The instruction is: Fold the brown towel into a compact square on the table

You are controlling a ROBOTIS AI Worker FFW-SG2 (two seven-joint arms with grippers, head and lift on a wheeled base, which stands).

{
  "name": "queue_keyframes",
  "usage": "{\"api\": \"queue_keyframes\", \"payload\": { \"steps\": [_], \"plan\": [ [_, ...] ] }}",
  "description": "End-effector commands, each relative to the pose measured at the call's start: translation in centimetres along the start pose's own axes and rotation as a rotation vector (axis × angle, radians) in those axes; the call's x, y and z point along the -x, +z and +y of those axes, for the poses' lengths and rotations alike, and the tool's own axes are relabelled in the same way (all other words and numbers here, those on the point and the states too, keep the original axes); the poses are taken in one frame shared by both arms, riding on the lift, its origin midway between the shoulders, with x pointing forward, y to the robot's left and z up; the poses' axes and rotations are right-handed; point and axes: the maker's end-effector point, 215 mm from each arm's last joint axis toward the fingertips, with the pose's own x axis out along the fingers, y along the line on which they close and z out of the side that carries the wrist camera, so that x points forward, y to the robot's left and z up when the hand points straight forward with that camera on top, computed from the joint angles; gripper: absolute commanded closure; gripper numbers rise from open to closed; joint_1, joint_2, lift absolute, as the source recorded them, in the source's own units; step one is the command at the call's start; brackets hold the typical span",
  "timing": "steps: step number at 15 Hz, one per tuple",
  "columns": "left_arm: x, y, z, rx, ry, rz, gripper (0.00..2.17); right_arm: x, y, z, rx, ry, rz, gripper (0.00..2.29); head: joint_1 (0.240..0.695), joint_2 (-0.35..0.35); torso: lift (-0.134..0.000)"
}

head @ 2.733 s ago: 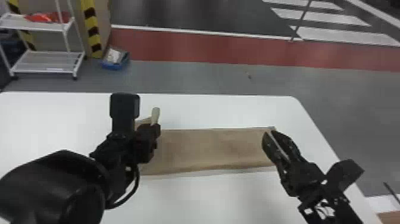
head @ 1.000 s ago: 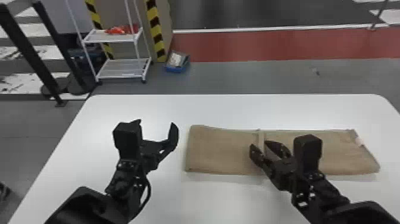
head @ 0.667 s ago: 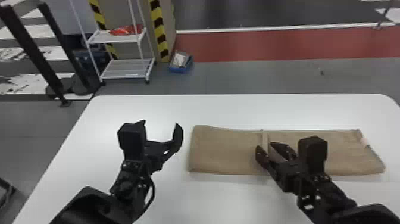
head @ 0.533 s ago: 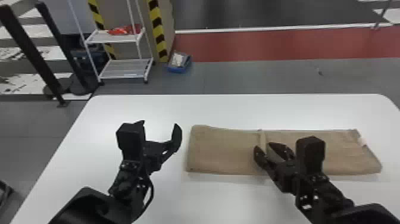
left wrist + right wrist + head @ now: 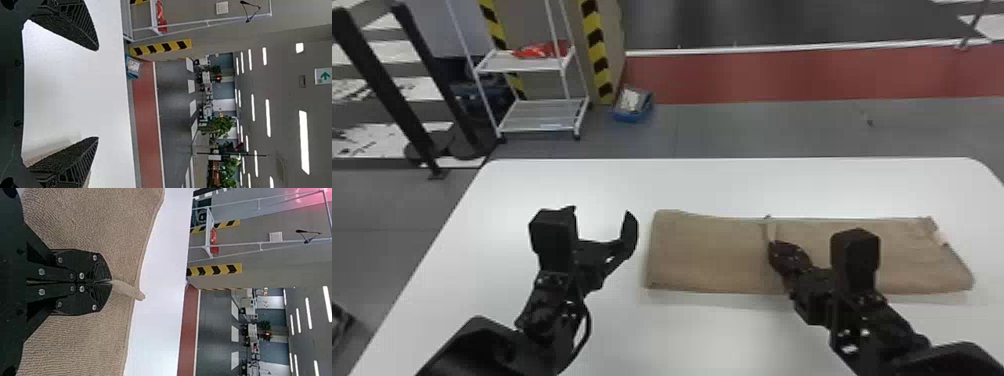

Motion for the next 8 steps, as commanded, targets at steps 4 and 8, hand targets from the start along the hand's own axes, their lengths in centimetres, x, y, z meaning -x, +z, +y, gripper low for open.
{"api": "queue_keyframes", "payload": {
  "steps": [4,8],
  "plan": [
    [0.0,0.1,0.1,-0.003,0.002,0.005,0.07,1.1,4.2,0.8,-0.001,0.016,-0.093,1.45,0.695,0.105,-0.125],
    [0.2,0.7,0.8,-0.003,0.01,-0.005,0.07,4.8,10.0,-5.5,-0.041,-0.072,-0.209,1.45,0.695,0.101,-0.125]
  ]
}}
